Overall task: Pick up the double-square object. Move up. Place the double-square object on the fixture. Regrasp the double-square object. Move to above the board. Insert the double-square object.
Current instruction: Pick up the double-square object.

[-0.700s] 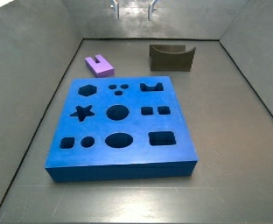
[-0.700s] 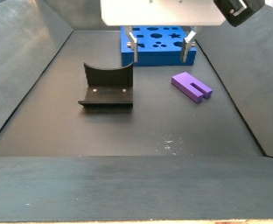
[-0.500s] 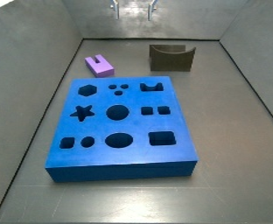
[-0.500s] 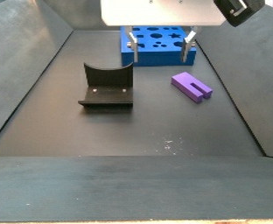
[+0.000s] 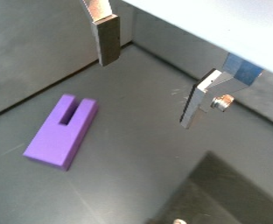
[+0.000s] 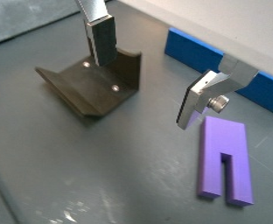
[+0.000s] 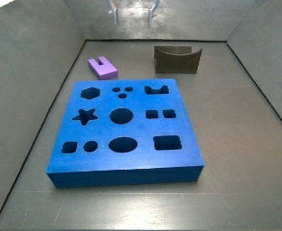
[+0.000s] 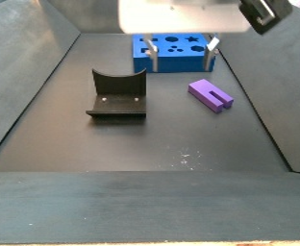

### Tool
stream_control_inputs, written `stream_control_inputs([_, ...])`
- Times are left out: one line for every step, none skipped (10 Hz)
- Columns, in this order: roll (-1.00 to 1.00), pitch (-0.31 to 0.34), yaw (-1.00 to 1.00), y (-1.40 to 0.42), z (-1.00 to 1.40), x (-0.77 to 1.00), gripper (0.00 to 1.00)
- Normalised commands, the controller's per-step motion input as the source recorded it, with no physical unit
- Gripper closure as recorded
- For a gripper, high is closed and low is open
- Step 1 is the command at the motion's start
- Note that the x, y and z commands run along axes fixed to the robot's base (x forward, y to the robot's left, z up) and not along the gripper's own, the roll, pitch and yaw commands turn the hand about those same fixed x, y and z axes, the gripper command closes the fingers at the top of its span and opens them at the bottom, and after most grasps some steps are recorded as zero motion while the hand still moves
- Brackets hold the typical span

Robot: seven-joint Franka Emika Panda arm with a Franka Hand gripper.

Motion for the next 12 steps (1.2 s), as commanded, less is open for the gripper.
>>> stream_control_inputs([-0.11, -0.174, 0.44, -0.33, -0.50, -0.37, 0.00])
stream_control_inputs([-0.11, -0.054, 0.53, -0.33, -0.43, -0.25, 0.00])
stream_control_inputs([-0.16, -0.091, 0.49, -0.30, -0.46, -0.29, 0.00])
stream_control_inputs([-0.17, -0.074, 0.41, -0.34, -0.49, -0.34, 0.00])
stream_control_inputs([-0.22, -0.157, 0.40, -0.27, -0.52, -0.40, 0.00])
stream_control_inputs([-0.16, -0.174, 0.36, -0.24, -0.54, -0.37, 0.00])
stream_control_inputs([-0.07, -0.163, 0.38, -0.14, -0.58, -0.42, 0.00])
stream_control_inputs([0.00, -0.149, 0.39, -0.02, -0.62, -0.51, 0.00])
stream_control_inputs([0.02, -0.166, 0.33, 0.00, -0.61, -0.65, 0.00])
stream_control_inputs([0.08, -0.174, 0.28, 0.02, -0.62, -0.67, 0.00])
stream_control_inputs([0.09, -0.169, 0.25, 0.04, -0.61, -0.69, 0.00])
stream_control_inputs([0.00, -0.174, 0.20, 0.00, -0.50, -0.45, 0.00])
